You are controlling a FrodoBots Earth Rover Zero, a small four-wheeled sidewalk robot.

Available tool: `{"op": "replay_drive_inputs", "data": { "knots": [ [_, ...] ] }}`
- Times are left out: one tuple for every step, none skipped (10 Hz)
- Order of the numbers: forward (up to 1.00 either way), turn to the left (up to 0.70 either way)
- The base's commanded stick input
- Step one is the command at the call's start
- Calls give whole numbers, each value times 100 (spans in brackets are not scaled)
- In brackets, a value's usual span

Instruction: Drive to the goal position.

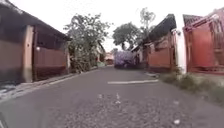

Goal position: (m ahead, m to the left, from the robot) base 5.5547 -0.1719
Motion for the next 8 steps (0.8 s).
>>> {"op": "replay_drive_inputs", "data": {
  "knots": [
    [70,0],
    [70,0],
    [70,0],
    [70,0],
    [70,0],
    [70,0],
    [70,0],
    [70,0]
  ]
}}
